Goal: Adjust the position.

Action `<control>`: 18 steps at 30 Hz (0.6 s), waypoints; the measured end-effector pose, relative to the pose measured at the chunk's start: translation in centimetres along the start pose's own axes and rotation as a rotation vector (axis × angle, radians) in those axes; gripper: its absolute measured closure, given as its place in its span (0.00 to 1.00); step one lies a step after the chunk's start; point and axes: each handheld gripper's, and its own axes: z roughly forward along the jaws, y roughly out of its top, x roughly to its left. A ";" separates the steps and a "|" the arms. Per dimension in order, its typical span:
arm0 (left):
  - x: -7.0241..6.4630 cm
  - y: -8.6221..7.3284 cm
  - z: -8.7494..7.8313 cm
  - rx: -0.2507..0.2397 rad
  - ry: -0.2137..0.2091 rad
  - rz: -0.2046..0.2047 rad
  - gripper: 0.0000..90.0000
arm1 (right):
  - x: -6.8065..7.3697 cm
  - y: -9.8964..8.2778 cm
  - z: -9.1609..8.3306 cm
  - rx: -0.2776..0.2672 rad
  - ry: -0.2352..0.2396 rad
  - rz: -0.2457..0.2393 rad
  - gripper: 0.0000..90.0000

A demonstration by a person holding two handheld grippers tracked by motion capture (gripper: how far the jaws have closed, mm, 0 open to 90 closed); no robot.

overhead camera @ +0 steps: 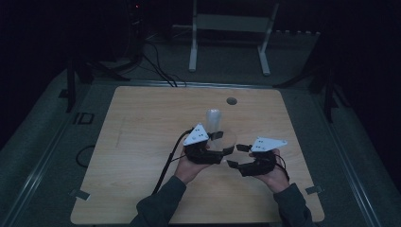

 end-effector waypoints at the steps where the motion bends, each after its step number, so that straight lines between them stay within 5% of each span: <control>1: 0.0 -0.1 0.0 -0.001 0.002 -0.001 0.33 | 0.0 -0.1 -0.1 0.003 -0.007 -0.001 0.30; 8: 0.0 -0.4 0.1 0.008 0.008 0.008 0.33 | -0.3 -0.9 -0.3 0.057 -0.046 -0.011 0.29; 18: 0.0 -0.7 0.3 0.023 0.019 0.027 0.33 | -1.0 -1.6 -1.2 0.032 -0.086 0.029 0.29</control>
